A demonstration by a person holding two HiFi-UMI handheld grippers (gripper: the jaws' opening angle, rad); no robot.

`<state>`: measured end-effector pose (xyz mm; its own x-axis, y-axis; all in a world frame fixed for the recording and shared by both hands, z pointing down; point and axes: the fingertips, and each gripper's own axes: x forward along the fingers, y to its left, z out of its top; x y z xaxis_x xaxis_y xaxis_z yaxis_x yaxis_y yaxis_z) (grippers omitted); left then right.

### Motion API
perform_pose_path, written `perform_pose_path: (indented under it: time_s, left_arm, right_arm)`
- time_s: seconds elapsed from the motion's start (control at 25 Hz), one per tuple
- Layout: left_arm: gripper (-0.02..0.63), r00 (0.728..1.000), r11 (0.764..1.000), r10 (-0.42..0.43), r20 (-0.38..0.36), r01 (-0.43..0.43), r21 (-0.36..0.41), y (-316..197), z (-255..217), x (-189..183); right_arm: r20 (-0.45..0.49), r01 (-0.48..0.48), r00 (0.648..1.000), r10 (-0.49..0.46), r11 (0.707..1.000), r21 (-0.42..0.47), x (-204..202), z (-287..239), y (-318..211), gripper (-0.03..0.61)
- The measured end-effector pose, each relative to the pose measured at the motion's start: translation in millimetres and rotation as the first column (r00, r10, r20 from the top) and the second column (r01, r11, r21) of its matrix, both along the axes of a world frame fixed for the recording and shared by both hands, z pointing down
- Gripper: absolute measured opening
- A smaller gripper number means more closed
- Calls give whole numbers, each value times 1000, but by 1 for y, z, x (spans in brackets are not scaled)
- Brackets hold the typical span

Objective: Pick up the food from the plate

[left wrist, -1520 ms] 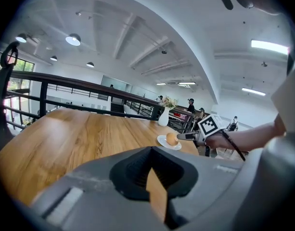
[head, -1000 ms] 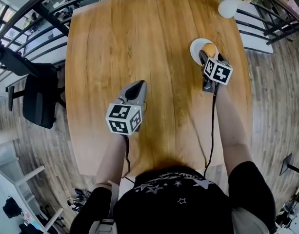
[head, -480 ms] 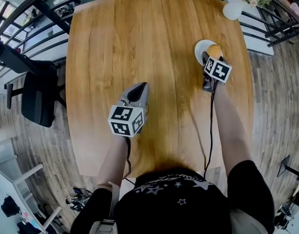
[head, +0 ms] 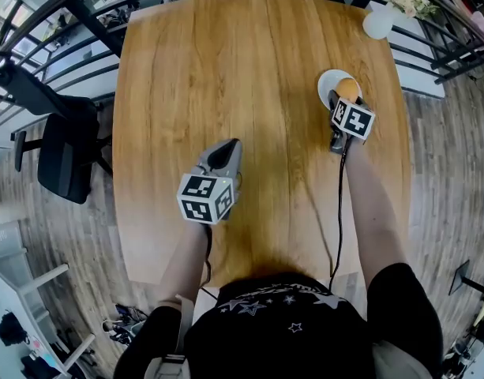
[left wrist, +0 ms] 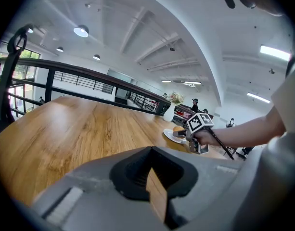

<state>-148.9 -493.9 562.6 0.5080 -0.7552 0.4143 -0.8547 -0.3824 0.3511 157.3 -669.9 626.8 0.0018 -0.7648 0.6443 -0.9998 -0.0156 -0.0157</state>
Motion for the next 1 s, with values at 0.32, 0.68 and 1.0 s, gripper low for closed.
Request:
perform_pose_path:
  time_s: [0.32,0.68,1.0]
  left_arm:
    - [2,999,999,3,32,-5,34,20,-20,5]
    - [2,999,996,-6,35,2,90,54,-56,16]
    - [2,999,991,-20,35,15,134,97,-80,21]
  right_arm:
    - [11,75,997,-76,996,47,-7,-33,27,342]
    - [42,125,991,-129,988,96,-7,-71,73,342]
    - [76,209,971,-227,959,194,-26,-118,127,342]
